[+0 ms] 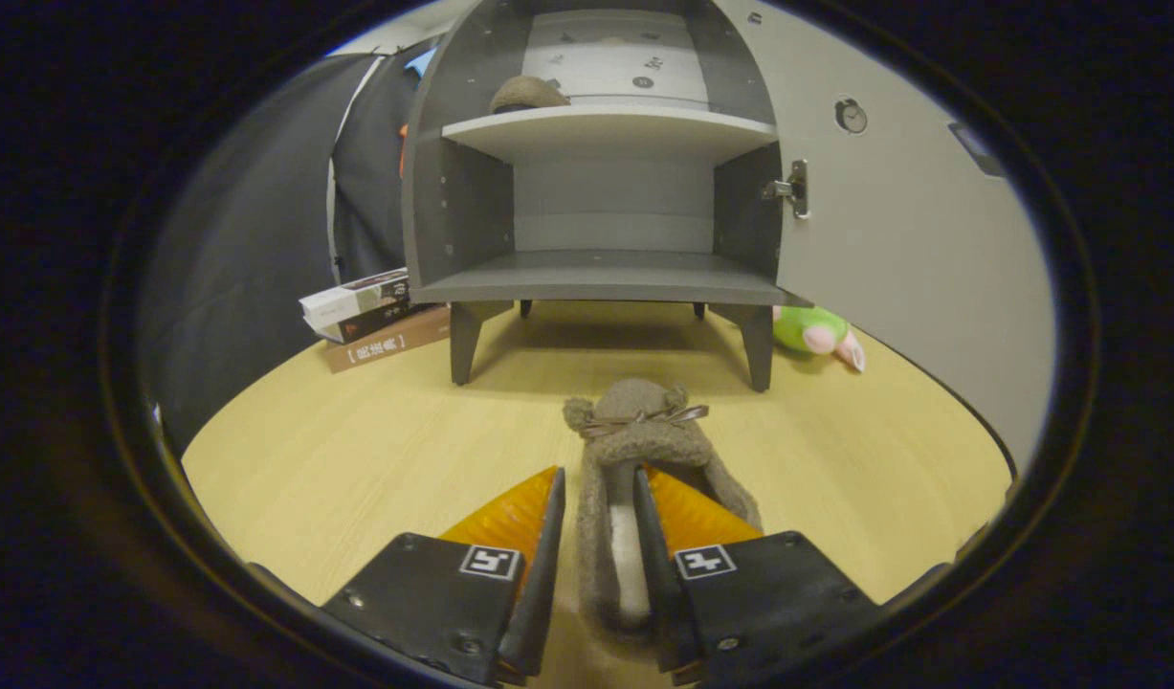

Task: Open the shoe cabinet door, grab the shoes and put them into the shoe cabinet, then close the shoe cabinet door.

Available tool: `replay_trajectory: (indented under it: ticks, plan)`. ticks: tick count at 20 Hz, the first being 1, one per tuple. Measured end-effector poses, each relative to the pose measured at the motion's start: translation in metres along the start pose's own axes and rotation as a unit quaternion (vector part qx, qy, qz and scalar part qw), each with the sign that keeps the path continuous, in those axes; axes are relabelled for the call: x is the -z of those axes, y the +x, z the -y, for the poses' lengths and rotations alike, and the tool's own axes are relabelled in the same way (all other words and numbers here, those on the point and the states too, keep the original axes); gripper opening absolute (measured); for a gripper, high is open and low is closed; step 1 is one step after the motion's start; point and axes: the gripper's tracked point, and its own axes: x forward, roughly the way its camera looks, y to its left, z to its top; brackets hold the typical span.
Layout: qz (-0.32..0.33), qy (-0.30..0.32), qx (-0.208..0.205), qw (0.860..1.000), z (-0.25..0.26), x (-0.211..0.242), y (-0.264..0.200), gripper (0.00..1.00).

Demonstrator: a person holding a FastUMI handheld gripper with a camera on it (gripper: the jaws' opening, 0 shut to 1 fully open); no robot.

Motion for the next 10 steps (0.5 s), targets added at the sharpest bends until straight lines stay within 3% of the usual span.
replay_trajectory:
  ticks: [1, 2, 3, 7, 10]
  plan:
    - [-0.022, 0.011, -0.029, 0.999, -0.006, 0.007, 0.006, 0.37]
    - [-0.037, 0.025, -0.052, 0.998, -0.01, 0.011, 0.008, 0.21]
    - [-0.028, 0.029, -0.057, 0.998, -0.007, 0.006, 0.013, 0.17]
    - [-0.007, -0.019, -0.059, 0.998, -0.006, 0.003, 0.0, 0.11]
    - [0.007, -0.051, -0.03, 0.998, 0.002, -0.004, -0.022, 0.11]
